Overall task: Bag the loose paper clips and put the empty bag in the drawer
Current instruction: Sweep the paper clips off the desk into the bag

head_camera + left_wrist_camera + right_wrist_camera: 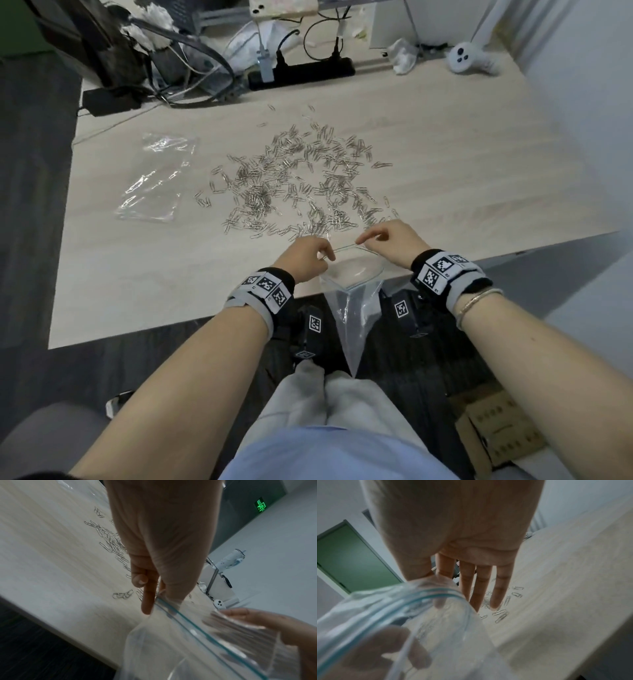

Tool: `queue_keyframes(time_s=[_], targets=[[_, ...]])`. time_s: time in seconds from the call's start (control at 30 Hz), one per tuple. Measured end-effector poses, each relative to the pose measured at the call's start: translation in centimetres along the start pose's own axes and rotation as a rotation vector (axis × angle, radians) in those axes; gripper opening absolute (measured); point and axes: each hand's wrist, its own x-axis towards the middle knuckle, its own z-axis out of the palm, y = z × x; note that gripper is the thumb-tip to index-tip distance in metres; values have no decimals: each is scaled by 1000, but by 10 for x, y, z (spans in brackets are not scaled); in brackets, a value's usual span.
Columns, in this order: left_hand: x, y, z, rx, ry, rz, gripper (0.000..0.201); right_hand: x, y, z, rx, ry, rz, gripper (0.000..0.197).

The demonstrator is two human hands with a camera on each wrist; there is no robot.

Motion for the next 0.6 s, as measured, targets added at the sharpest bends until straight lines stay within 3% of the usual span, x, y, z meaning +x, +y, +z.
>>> queue_keyframes(time_s=[0.23,0.43,0.6], targets=[[-10,-27,-5,-60,38,-31,28,33,12,9,3,277,-23,30],[-14,-39,-4,-105,55,-118,22,59,48,5,-217,252,51,60],[-12,-42,5,-144,89,-199,22,79,66,4,-392,227,103,69]])
